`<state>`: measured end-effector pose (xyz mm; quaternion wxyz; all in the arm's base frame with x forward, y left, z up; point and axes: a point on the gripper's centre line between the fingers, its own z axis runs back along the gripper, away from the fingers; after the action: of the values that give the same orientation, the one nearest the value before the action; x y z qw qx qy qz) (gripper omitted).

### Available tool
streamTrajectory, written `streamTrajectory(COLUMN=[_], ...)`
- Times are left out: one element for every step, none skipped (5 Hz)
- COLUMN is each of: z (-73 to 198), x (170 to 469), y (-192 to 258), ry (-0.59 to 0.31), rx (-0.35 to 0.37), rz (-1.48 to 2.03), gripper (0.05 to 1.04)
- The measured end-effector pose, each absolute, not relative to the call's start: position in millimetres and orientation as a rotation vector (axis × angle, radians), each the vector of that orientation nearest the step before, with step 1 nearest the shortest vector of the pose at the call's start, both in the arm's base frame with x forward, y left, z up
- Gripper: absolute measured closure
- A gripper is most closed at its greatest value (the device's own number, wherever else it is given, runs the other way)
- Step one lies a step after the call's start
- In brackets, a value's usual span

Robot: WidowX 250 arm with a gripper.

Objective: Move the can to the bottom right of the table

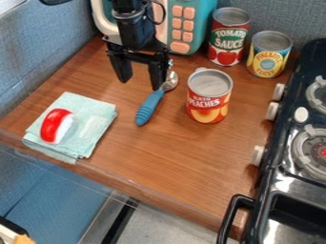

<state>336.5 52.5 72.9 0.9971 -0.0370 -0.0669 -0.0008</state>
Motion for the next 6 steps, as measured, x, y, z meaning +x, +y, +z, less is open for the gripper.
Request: streamTrajectory(z=[60.5, 69.2, 83.9, 104.0, 94.5, 80.9], x=[333.6, 351.9, 376.9, 399.9, 419.6, 422.8], y=[50.8, 32.9, 11.2, -7.7, -31.4, -42.8], ry=[-0.09, -0.087, -0.094, -0.142, -0.148, -0.143], rx=[-0.084, -0.078, -0.07, -0.052, -0.043, -0.021], rz=[0.004, -0.033, -0.06, -0.064, -0.072, -0.06], gripper=[0.083, 0.083, 0.083, 0.083, 0.083, 0.083])
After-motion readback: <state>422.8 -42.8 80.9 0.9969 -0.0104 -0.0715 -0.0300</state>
